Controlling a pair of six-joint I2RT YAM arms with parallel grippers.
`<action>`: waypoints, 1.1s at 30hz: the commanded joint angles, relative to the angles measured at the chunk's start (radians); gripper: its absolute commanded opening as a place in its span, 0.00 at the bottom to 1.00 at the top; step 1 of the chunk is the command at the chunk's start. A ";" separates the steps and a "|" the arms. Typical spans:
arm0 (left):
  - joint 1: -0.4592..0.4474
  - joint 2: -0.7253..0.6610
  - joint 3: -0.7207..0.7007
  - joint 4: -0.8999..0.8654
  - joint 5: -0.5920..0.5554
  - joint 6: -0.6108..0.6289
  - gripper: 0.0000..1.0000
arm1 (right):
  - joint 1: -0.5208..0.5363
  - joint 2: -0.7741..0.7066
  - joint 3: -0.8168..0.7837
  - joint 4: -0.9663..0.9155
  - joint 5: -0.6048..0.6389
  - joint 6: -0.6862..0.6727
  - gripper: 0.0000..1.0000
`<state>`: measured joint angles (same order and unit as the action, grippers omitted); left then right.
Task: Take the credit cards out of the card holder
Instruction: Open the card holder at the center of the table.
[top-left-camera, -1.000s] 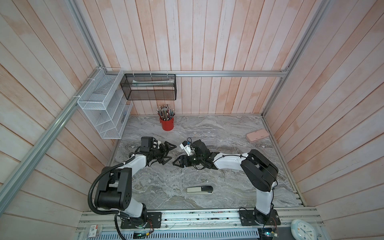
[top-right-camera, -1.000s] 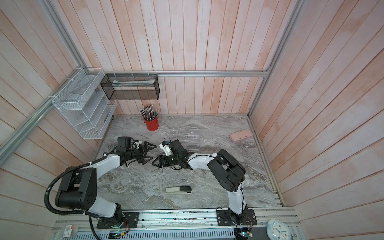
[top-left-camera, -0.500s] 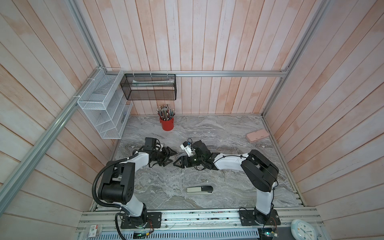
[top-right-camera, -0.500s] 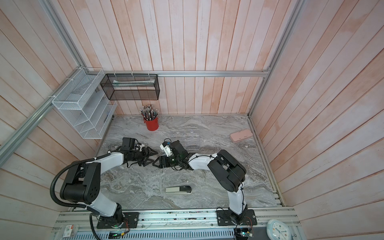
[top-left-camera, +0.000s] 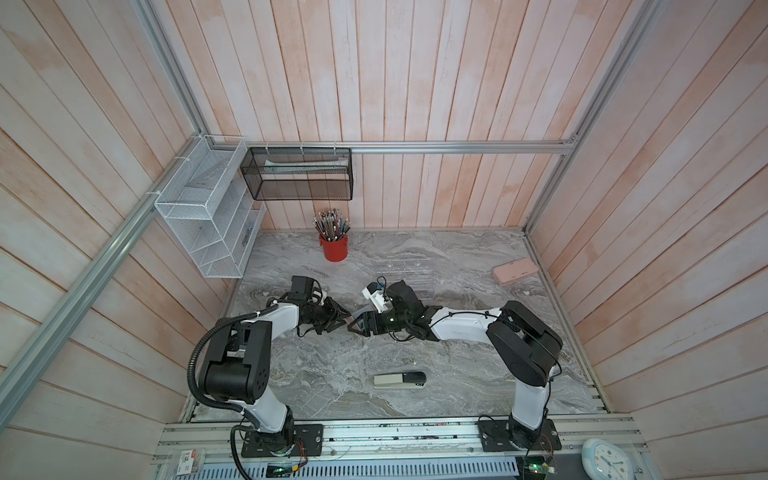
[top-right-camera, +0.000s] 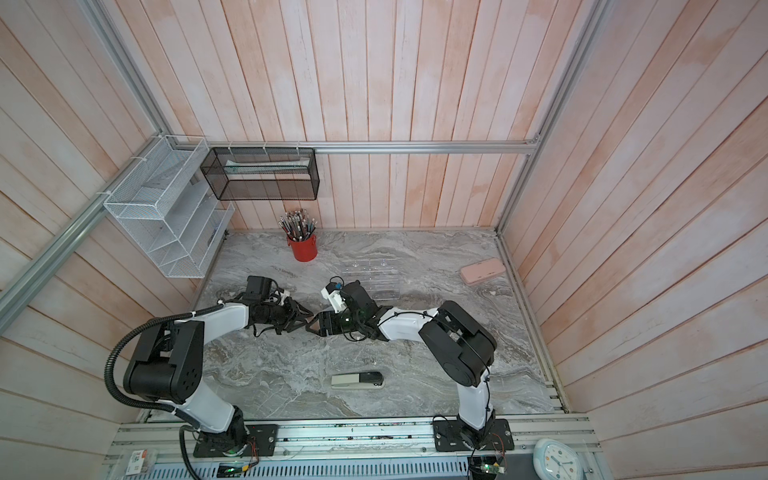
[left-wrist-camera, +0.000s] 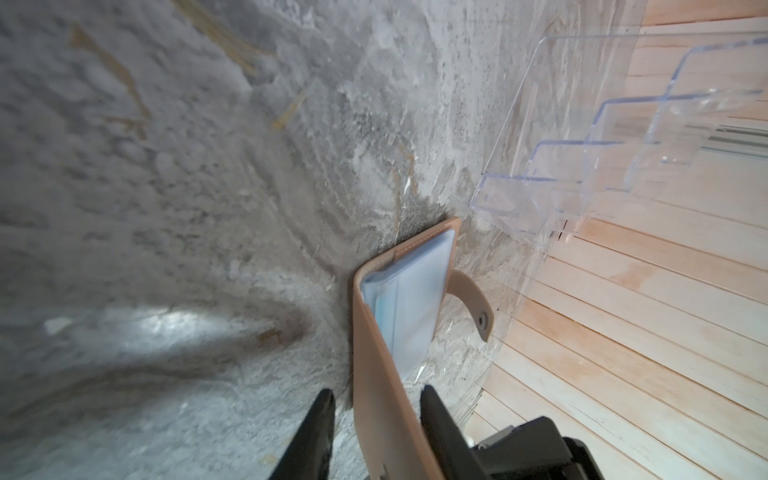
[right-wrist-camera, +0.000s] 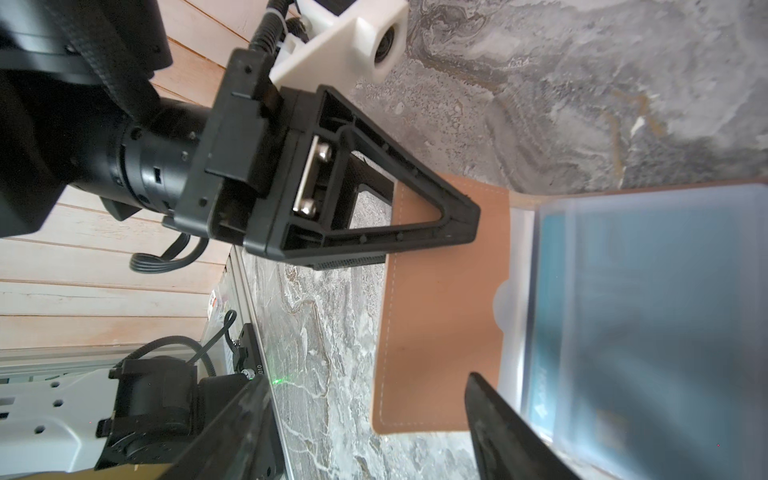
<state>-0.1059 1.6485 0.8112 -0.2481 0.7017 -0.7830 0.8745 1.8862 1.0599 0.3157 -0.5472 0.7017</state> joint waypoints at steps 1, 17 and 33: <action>-0.002 0.011 -0.006 -0.029 -0.023 0.039 0.31 | -0.019 -0.069 -0.025 -0.038 0.035 -0.031 0.74; -0.010 0.108 0.166 -0.143 -0.120 0.179 0.04 | -0.111 -0.014 -0.030 -0.170 0.036 -0.067 0.67; -0.098 0.225 0.317 -0.253 -0.210 0.347 0.00 | -0.172 0.053 0.028 -0.181 0.003 -0.100 0.65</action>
<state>-0.1783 1.8561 1.0988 -0.4545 0.5438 -0.5064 0.7174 1.9156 1.0557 0.1619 -0.5293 0.6308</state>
